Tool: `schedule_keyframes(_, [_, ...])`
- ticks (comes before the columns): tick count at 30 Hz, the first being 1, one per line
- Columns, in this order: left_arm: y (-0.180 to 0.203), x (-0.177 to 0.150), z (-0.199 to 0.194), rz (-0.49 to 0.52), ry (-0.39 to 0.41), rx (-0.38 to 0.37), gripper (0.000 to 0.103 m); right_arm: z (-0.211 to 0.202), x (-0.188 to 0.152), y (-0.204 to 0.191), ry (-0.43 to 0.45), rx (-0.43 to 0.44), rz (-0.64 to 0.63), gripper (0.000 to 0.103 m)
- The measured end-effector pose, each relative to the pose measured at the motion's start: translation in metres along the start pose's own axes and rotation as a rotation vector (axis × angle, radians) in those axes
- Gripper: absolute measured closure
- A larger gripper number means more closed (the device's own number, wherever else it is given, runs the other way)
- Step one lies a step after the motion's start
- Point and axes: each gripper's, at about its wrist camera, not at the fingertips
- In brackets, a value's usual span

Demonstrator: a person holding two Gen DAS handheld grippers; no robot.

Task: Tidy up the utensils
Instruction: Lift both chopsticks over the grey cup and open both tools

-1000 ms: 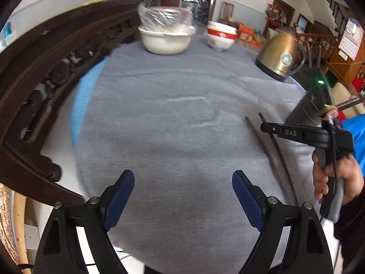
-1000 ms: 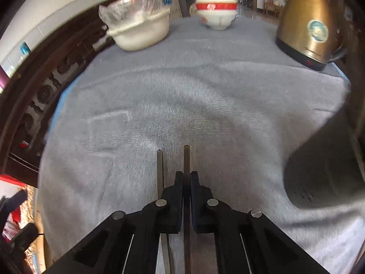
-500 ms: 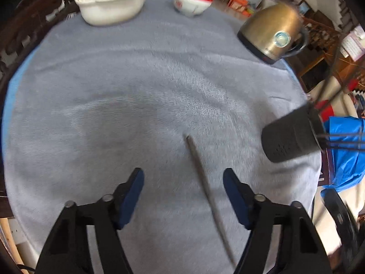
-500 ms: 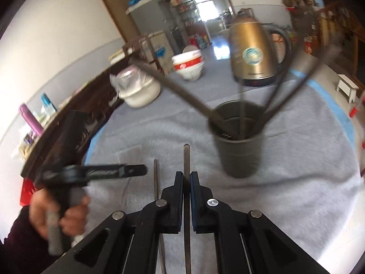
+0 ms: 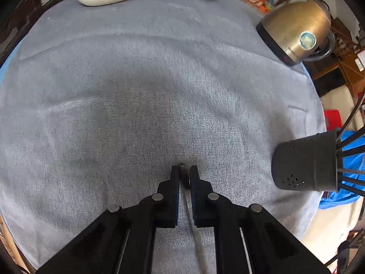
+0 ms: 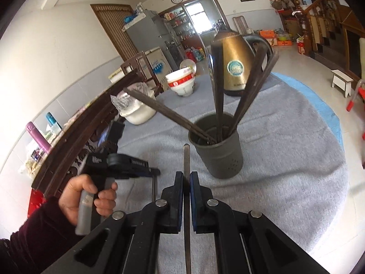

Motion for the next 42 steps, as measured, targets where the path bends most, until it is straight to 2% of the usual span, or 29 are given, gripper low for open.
schedule_keyframes(5, [0.011, -0.018, -0.039, 0.031, 0.104, -0.047, 0.097, -0.028, 0.020, -0.005, 0.128, 0.030, -0.010, 0.097])
schedule_keyframes(14, [0.057, -0.059, -0.169, 0.185, 0.395, -0.133, 0.098, -0.081, 0.057, -0.020, 0.444, 0.054, -0.018, 0.097])
schedule_keyframes(20, [0.084, -0.064, -0.232, 0.232, 0.560, -0.189, 0.098, -0.095, 0.080, -0.033, 0.636, -0.041, -0.033, 0.097])
schedule_keyframes(24, [0.094, -0.057, -0.255, 0.255, 0.615, -0.225, 0.098, -0.094, 0.093, -0.044, 0.730, -0.137, -0.045, 0.097])
schedule_keyframes(27, [0.106, -0.055, -0.266, 0.261, 0.639, -0.248, 0.098, -0.087, 0.100, -0.052, 0.763, -0.190, -0.045, 0.097])
schedule_keyframes(31, [0.118, -0.052, -0.263, 0.252, 0.679, -0.239, 0.098, -0.068, 0.109, -0.061, 0.772, -0.261, -0.058, 0.097])
schedule_keyframes(38, [0.122, -0.048, -0.227, 0.240, 0.624, -0.202, 0.097, -0.025, 0.119, -0.055, 0.708, -0.289, -0.016, 0.097])
schedule_keyframes(42, [0.122, -0.052, -0.222, 0.249, 0.618, -0.185, 0.097, -0.018, 0.114, -0.047, 0.690, -0.293, 0.000, 0.097])
Point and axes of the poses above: each gripper's, at about its wrist camera, not at the fingertips, and z roughly the way its jaws point, y to its right, x to its top, and after that the axes turned 8 degrees about -y, right-handed
